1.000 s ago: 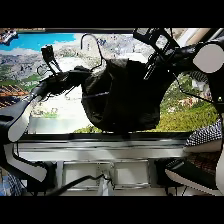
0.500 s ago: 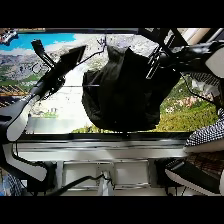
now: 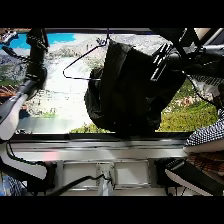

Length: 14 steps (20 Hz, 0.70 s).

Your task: Fold the clothes and pants, and hang the long-sleeved shirts on hangers.

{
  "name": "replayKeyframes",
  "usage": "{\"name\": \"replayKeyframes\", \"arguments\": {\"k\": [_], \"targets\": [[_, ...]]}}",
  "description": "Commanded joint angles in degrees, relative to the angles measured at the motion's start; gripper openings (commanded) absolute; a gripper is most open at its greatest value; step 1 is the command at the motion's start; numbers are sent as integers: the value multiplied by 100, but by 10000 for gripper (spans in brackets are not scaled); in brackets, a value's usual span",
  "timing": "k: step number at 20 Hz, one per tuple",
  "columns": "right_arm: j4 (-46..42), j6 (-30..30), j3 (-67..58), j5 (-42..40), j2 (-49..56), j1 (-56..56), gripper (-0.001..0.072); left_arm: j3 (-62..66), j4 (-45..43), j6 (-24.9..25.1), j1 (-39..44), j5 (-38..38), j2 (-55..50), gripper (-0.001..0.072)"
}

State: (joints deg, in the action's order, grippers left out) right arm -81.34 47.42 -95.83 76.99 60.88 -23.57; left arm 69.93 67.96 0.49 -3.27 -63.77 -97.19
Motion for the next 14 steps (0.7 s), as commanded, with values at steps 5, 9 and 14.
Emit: {"name": "replayKeyframes", "arguments": {"k": [5,9,14], "targets": [[-11,-15,0,-197,-15,-2,26,-15,-11119,-7726,-951,2428,1635,215],[-13,-17,2,-326,-11,-2,26,-323,-12067,-8273,-262,544,1917,696],[15,15,0,-291,-11,-4,26,-885,-11669,-8021,973,960,1928,702]]}}
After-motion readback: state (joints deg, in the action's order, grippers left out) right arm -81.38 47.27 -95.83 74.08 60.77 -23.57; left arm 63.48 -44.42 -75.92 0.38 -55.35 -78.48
